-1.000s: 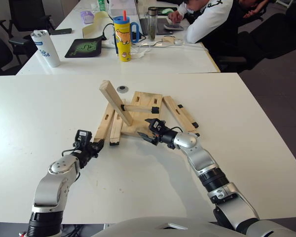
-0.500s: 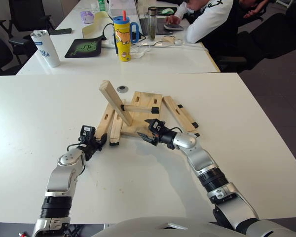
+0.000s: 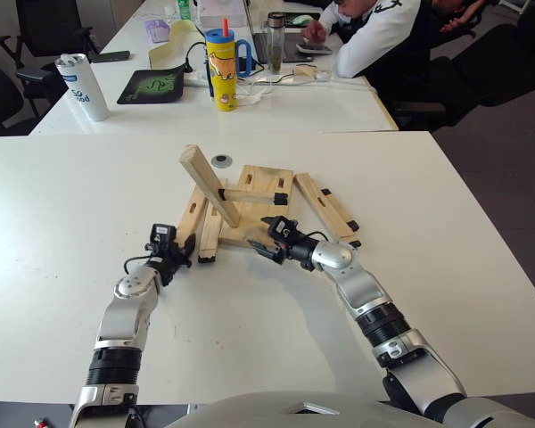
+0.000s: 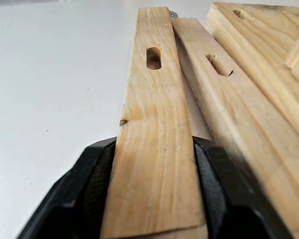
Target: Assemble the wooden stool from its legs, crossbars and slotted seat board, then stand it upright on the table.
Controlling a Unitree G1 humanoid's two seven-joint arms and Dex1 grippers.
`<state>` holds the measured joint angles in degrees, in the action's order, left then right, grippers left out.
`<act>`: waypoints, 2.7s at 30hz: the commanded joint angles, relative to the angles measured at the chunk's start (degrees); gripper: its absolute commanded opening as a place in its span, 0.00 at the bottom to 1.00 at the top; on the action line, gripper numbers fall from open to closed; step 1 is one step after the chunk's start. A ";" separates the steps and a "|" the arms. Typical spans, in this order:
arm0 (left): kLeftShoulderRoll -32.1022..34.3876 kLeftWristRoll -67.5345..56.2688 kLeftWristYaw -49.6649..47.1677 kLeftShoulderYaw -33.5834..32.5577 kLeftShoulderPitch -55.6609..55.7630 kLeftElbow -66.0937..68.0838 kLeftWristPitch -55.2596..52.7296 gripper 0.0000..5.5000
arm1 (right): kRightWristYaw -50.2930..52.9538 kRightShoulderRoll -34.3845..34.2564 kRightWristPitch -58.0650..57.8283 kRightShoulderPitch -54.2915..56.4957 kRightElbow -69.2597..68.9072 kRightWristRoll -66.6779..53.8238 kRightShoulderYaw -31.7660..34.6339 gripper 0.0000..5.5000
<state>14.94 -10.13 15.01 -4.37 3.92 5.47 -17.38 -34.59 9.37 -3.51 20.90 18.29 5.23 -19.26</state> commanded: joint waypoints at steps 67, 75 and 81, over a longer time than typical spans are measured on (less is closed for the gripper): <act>16.41 -6.34 13.32 -2.58 13.14 -35.65 0.66 0.52 | 26.74 -3.71 -44.26 32.62 -12.22 -79.01 39.19 0.19; 13.27 -26.80 9.14 -18.66 12.97 -34.63 -6.89 0.55 | 30.33 -0.81 -35.91 34.44 -5.84 -74.86 45.37 0.19; 16.83 -18.75 12.16 -16.35 5.35 -24.81 -3.26 0.55 | 31.79 0.99 -31.27 34.43 0.25 -68.41 46.31 0.19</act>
<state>30.18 -34.52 25.32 -24.97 13.23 -22.40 -22.60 -3.04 9.90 -35.99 54.37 17.44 -65.06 27.02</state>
